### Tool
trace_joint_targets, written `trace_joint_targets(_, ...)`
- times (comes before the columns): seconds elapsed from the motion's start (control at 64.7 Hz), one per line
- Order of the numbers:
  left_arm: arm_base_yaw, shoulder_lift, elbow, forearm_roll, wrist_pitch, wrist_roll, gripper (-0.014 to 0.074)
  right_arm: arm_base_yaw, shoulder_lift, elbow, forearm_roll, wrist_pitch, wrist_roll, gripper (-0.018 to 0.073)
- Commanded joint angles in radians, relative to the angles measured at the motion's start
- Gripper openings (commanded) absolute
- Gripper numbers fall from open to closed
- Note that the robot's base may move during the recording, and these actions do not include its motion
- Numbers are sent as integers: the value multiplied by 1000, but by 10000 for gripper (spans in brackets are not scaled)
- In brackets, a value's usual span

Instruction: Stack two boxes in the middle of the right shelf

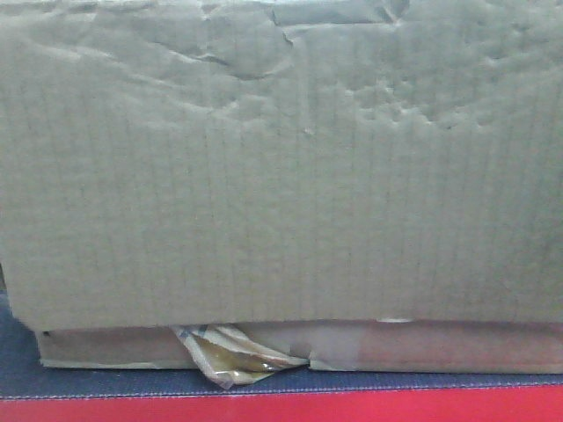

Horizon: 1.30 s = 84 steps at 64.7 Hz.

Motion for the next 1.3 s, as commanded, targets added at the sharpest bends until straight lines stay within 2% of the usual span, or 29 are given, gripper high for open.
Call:
trace_joint_targets(0.0, 54, 37, -55, -46, 9, 58, -111, 0, -4, 0, 0, -17, 1, -160)
trace_joint_targets(0.201, 202, 115, -153, -90, 57, 161, -111, 0, -4, 0, 0, -17, 1, -160)
trace_joint_targets(0.263, 232, 135, -161, -90, 57, 204, -111, 0, -4, 0, 0, -17, 1, -160)
trace_joint_targets(0.371, 253, 157, -161, -87, 68, 208, -97, 0, -4, 0, 0, -17, 1, -160)
trace_joint_targets(0.479, 253, 180, -161, -84, 74, 213, 36, 0, -4, 0, 0, -17, 1, -160)
trace_joint_targets(0.618, 253, 213, -161, -86, 65, 213, 295, 0, -4, 0, 0, -17, 1, -160)
trace_joint_targets(0.726, 253, 252, -161, -86, 62, 213, 375, 0, -4, 0, 0, -17, 1, -160)
trace_joint_targets(0.958, 253, 352, -161, -93, 60, 213, 340, 0, -4, 0, 0, -17, 1, -160)
trace_joint_targets(1.097, 253, 391, -161, -93, 62, 213, 286, 0, -4, 0, 0, -17, 1, -160)
trace_joint_targets(1.128, 253, 393, -161, -93, 62, 213, 256, 0, -4, 0, 0, -17, 1, -160)
trace_joint_targets(1.189, 253, 393, -161, -95, 66, 213, 137, 0, -4, 0, 0, -17, 1, -160)
trace_joint_targets(1.282, 253, 393, -168, -97, 75, 213, -103, 0, -4, 0, 0, -17, 1, -160)
